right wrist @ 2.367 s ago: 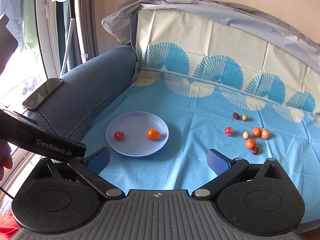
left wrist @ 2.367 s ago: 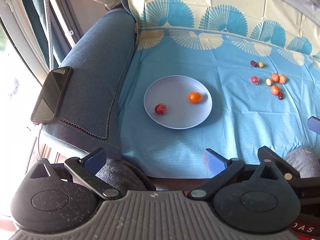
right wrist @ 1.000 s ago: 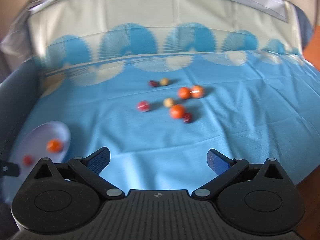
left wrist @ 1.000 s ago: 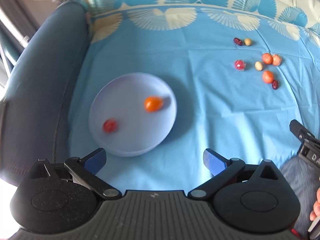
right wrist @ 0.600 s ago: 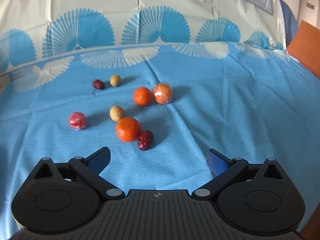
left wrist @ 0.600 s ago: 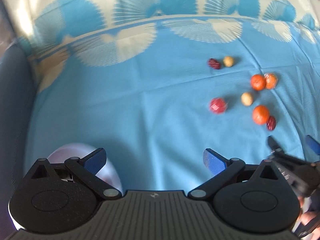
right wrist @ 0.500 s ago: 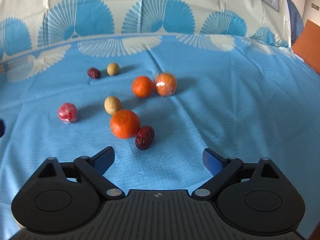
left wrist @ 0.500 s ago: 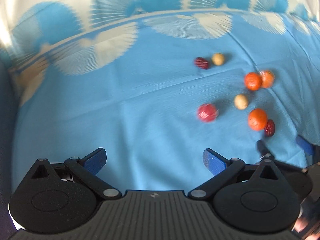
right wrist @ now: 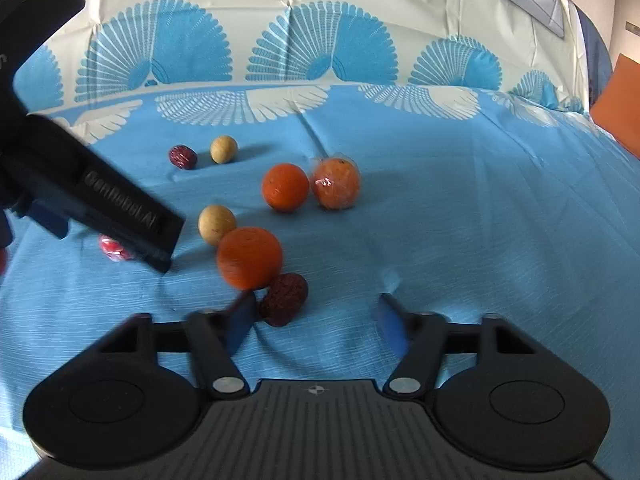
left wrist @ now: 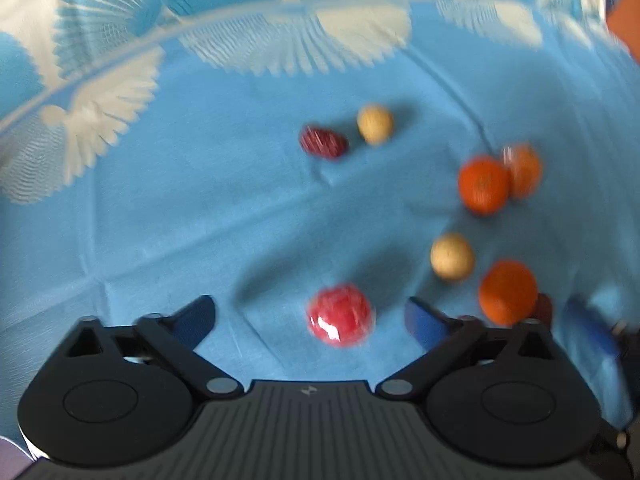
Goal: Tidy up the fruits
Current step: 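Grasp a red wrapped fruit with left tool while right tool grasps a dark date, then carry both fruits to the plate and open both tools to release them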
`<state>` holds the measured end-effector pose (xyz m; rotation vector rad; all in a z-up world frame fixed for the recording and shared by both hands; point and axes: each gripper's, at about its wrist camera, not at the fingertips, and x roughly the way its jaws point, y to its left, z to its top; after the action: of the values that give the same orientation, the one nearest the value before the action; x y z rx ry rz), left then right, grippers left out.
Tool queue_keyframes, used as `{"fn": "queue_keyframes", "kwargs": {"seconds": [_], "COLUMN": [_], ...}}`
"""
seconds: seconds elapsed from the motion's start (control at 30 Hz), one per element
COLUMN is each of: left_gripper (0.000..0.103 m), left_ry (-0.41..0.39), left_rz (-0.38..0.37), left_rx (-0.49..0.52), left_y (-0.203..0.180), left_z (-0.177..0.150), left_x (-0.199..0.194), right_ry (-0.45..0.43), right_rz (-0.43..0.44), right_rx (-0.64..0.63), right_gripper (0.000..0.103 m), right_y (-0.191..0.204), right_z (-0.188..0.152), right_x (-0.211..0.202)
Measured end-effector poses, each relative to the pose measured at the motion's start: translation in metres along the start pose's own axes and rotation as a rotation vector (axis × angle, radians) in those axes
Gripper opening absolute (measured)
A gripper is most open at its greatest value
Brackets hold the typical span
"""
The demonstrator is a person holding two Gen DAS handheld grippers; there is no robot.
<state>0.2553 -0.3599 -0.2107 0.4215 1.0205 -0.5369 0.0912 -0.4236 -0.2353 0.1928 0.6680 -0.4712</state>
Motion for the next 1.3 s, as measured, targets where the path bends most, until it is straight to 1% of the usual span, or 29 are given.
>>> {"fn": "queue_keyframes", "kwargs": {"seconds": [0.03, 0.07, 0.1, 0.13, 0.17, 0.23, 0.33, 0.4, 0.5, 0.6, 0.67, 0.87, 1.0, 1.1, 1.3], "left_gripper": [0.06, 0.037, 0.037, 0.037, 0.037, 0.037, 0.037, 0.037, 0.037, 0.038, 0.038, 0.038, 0.038, 0.038, 0.038], "left_ry": [-0.013, -0.009, -0.011, -0.023, -0.038, -0.058, -0.063, -0.068, -0.064, -0.061, -0.066, -0.094, -0.144, -0.176, -0.185], "left_rz": [-0.011, -0.051, -0.085, -0.101, -0.097, -0.066, -0.042, -0.028, 0.014, 0.05, 0.049, 0.069, 0.093, 0.118, 0.167], "left_rx": [-0.004, -0.005, -0.014, -0.024, -0.022, -0.003, -0.015, -0.032, -0.059, -0.089, -0.114, -0.194, -0.236, -0.259, -0.304], "left_y": [0.001, 0.003, 0.007, 0.01, 0.011, 0.012, 0.017, 0.024, 0.035, 0.047, 0.058, 0.083, 0.096, 0.105, 0.122], "left_z": [0.0, 0.0, 0.0, -0.001, -0.002, -0.006, -0.016, -0.025, -0.042, -0.063, -0.078, -0.127, -0.159, -0.183, -0.232], "left_x": [-0.003, -0.005, -0.01, -0.013, -0.017, -0.025, -0.046, -0.065, -0.096, -0.133, -0.159, -0.234, -0.282, -0.312, -0.352], "right_ry": [-0.003, -0.003, -0.002, -0.006, -0.016, -0.037, -0.062, -0.08, -0.104, -0.11, -0.121, -0.168, -0.186, -0.17, -0.087], "right_rz": [-0.008, -0.008, -0.006, -0.022, -0.053, -0.106, -0.16, -0.172, -0.171, -0.152, -0.117, 0.052, 0.169, 0.248, 0.392], "right_rx": [-0.001, 0.011, 0.033, 0.048, 0.063, 0.109, 0.165, 0.18, 0.17, 0.154, 0.136, 0.062, 0.002, -0.04, -0.114], "right_gripper": [0.022, 0.021, 0.021, 0.021, 0.021, 0.021, 0.021, 0.021, 0.021, 0.021, 0.021, 0.021, 0.021, 0.021, 0.021], "right_y": [0.0, -0.002, -0.005, -0.008, -0.01, -0.019, -0.031, -0.034, -0.035, -0.032, -0.027, -0.005, 0.013, 0.032, 0.078], "right_z": [0.001, 0.001, 0.001, 0.002, 0.003, 0.004, 0.005, 0.005, 0.007, 0.012, 0.018, 0.031, 0.032, 0.026, 0.003], "right_x": [-0.002, -0.003, -0.003, -0.004, -0.004, -0.006, -0.009, -0.012, -0.021, -0.045, -0.069, -0.156, -0.212, -0.243, -0.285]}}
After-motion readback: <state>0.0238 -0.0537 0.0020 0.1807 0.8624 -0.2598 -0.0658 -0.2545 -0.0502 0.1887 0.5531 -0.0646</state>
